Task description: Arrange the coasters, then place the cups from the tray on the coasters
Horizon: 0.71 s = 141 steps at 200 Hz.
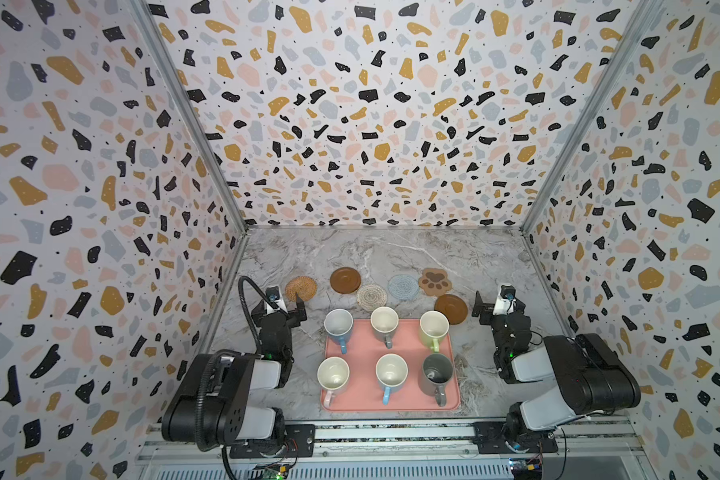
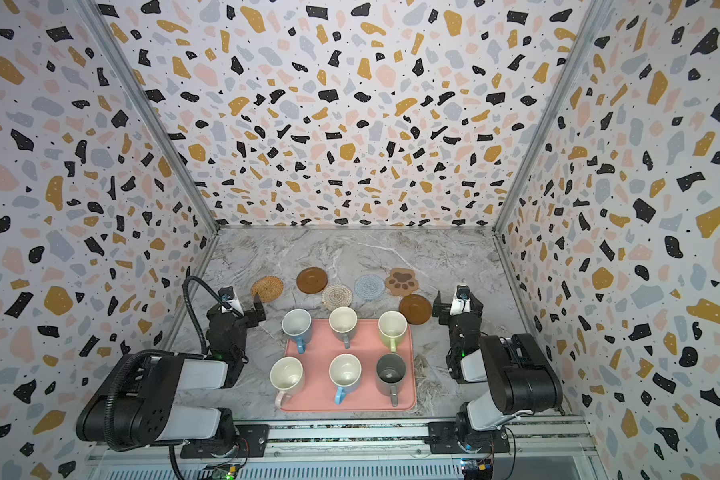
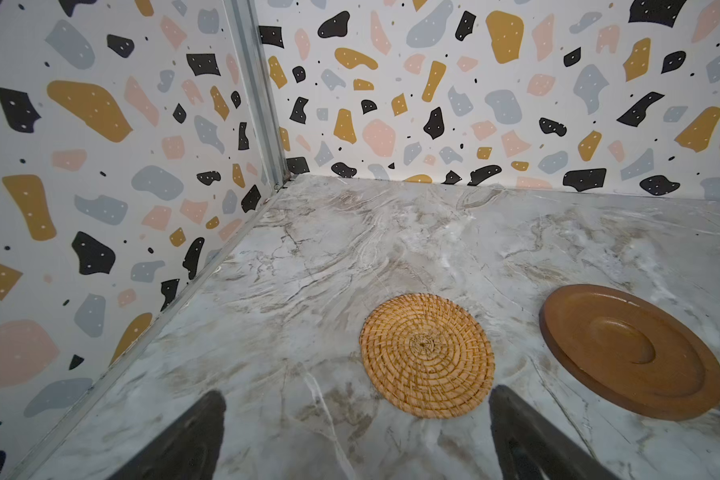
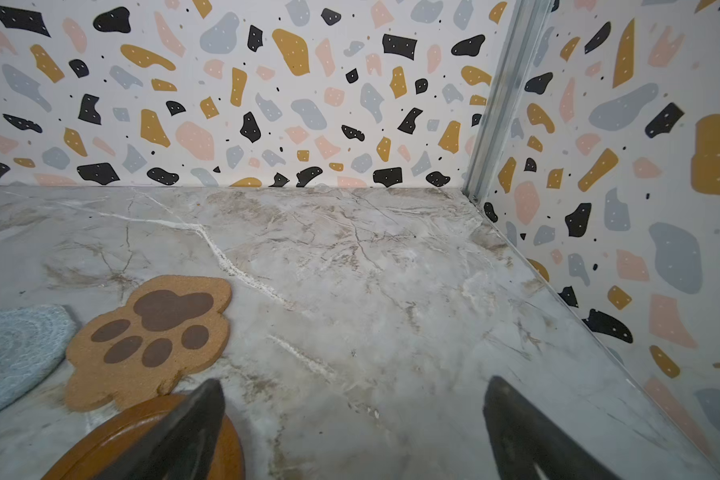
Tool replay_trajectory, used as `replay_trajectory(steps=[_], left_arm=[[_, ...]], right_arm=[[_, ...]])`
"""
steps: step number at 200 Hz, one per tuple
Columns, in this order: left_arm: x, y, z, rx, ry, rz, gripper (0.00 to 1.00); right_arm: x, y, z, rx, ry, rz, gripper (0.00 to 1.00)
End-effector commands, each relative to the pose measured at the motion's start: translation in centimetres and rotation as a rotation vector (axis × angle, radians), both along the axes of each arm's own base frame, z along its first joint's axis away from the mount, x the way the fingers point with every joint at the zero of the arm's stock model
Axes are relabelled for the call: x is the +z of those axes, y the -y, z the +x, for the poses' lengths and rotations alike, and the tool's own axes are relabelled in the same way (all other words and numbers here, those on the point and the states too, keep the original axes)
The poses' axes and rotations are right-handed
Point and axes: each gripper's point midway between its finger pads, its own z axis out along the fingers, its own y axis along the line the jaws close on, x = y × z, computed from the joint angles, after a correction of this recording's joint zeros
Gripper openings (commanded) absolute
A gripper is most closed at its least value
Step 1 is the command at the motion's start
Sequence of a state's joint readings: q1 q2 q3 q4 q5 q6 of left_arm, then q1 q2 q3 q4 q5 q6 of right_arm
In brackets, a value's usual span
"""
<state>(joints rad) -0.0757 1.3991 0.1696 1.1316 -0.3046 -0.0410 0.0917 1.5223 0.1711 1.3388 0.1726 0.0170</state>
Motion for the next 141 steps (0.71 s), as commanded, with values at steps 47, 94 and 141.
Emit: replay_trajectory(steps=[47,94,141], left_arm=[[1.57,0.06,0.1,0.002,0.066,0.003,1.0],[1.61,0.04,0.11,0.003,0.067,0.002,1.0],[1.61,0.03,0.12,0.004,0.067,0.002,0.99]], right_arm=[[1.0,-0.23,0.07,0.0,0.034,-0.012,0.99],[1.03,-0.23,0.07,0.0,0.035,-0.012,0.99],[1.03,-0.31,0.08,0.001,0.036,-0.013,0.99]])
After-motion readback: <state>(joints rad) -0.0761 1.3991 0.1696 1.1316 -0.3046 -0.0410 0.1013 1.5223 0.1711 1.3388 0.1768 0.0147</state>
